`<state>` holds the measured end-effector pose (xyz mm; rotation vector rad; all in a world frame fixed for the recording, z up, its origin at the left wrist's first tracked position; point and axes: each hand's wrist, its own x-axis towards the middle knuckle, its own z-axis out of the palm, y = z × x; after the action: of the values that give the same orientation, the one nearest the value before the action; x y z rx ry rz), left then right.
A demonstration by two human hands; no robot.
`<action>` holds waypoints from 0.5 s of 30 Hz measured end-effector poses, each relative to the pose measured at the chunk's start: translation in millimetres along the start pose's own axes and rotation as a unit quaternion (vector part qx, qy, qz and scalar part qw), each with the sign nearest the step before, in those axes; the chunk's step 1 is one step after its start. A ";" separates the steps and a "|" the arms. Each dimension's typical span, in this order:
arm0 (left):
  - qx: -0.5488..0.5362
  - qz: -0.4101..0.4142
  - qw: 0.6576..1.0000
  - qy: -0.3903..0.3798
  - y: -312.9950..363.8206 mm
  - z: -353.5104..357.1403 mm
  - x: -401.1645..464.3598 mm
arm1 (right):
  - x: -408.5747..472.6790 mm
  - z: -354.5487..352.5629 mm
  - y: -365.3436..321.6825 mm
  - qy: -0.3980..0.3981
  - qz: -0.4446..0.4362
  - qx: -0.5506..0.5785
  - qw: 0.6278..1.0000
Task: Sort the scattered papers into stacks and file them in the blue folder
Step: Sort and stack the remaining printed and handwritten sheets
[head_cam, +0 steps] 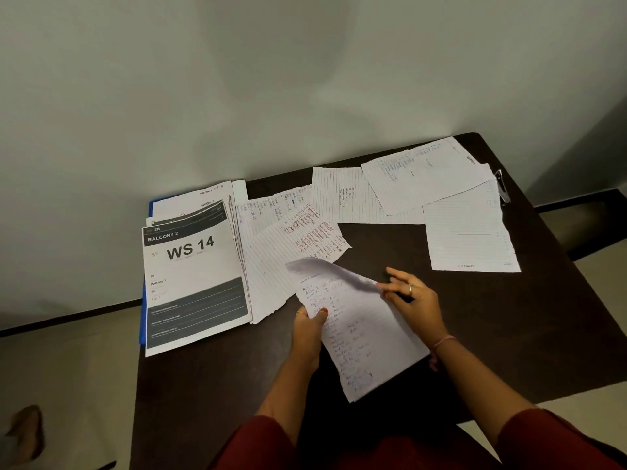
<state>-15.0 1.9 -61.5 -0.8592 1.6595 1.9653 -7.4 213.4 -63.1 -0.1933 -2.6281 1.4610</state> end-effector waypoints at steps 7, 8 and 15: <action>-0.002 -0.019 1.000 -0.011 2.1 -3.3 2.8 | -3.1 2.3 2.0 0.018 0.034 0.047 0.998; -0.002 -0.018 1.000 -0.012 1.8 -3.7 3.3 | -3.1 3.4 1.5 0.022 0.041 0.053 0.998; 0.016 -0.003 1.000 -0.015 4.9 -2.2 1.2 | -5.2 5.5 1.5 0.029 0.069 0.061 0.995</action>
<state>-18.7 -1.3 -59.0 -0.8187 1.6653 1.9337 -3.1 208.7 -67.4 -0.4062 -2.5138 1.6274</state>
